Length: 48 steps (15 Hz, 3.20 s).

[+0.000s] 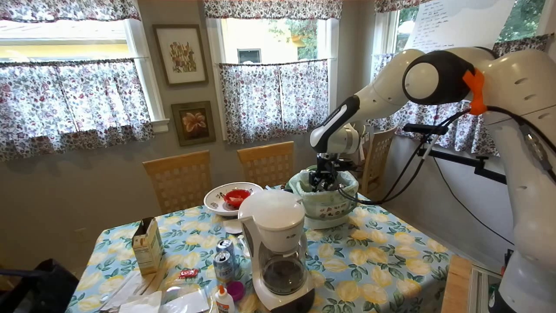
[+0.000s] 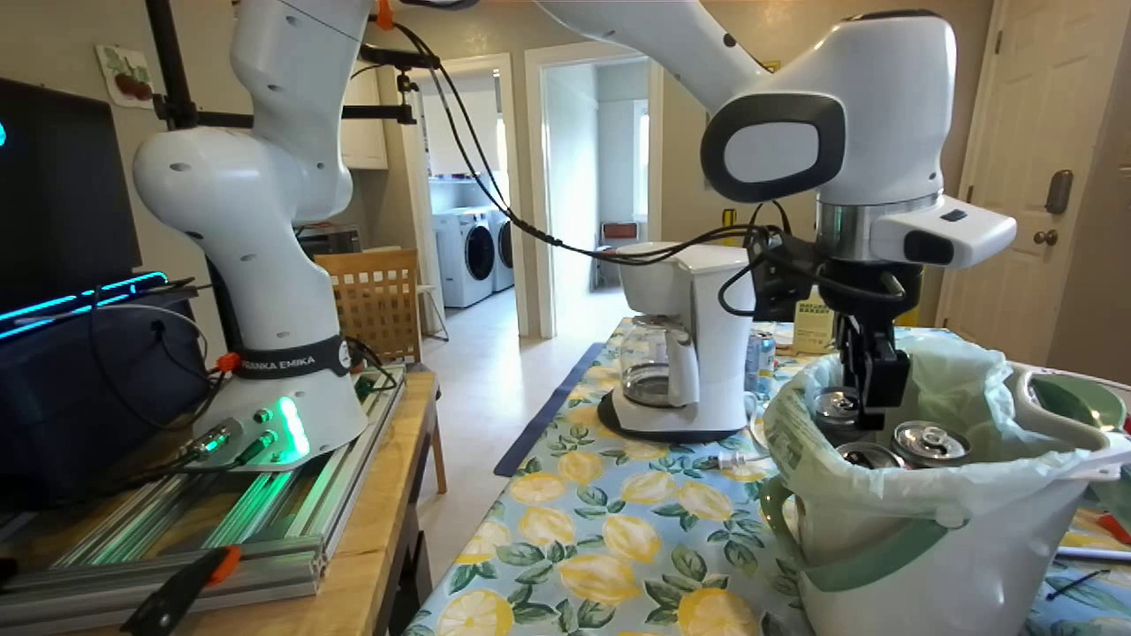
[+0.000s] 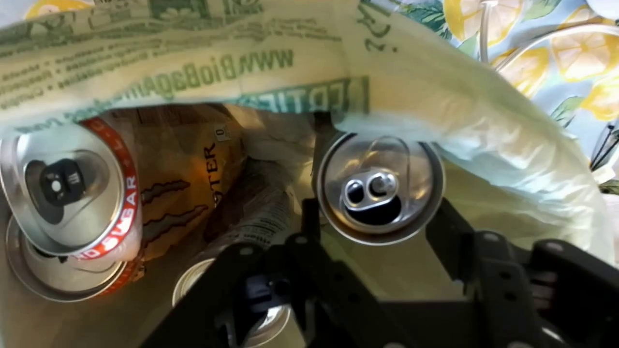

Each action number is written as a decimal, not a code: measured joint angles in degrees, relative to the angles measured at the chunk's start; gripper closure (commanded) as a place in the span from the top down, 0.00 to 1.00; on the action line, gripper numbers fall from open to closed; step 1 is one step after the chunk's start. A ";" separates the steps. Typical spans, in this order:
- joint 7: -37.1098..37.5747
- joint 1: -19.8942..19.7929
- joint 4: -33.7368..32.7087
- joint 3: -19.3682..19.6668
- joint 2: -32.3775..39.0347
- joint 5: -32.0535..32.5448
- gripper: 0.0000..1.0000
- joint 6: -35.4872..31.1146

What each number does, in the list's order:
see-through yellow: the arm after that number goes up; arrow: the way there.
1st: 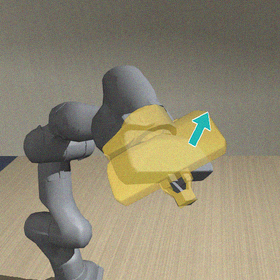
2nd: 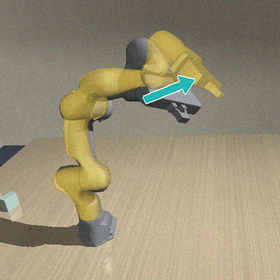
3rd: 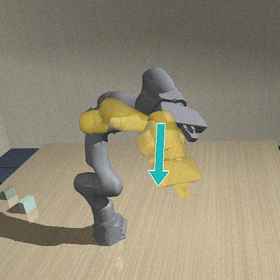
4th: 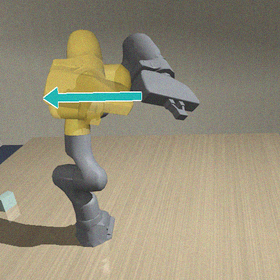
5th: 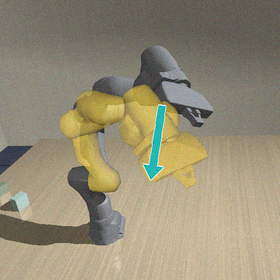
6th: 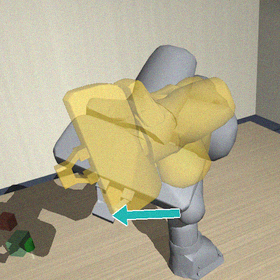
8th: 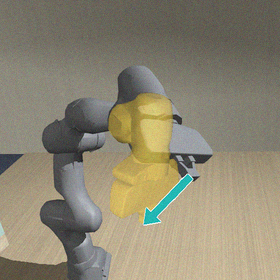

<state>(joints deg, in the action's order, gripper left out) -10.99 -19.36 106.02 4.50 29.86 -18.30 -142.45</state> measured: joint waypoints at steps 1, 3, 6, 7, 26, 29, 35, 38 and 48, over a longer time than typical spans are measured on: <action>0.01 -0.03 -0.17 -0.02 -0.07 0.00 0.33 0.10; 0.04 -0.08 -0.54 -0.04 -0.48 0.00 0.33 0.88; 0.10 -0.20 -0.96 -0.04 -1.95 0.00 0.33 3.34; 0.13 -0.24 -1.02 -0.03 -2.75 0.00 0.33 4.28; -3.16 1.69 5.39 3.03 -25.12 1.54 0.33 24.60; -3.89 2.81 7.93 3.47 -27.48 3.67 0.50 27.96; -2.52 4.01 10.21 4.82 -27.79 12.00 0.97 25.07; -0.80 3.83 11.11 6.87 -27.25 15.94 1.00 20.86; 3.32 2.45 10.19 9.50 -15.27 9.39 1.00 3.70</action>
<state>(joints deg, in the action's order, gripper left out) -7.67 -16.91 116.21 14.00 14.60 -8.90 -138.74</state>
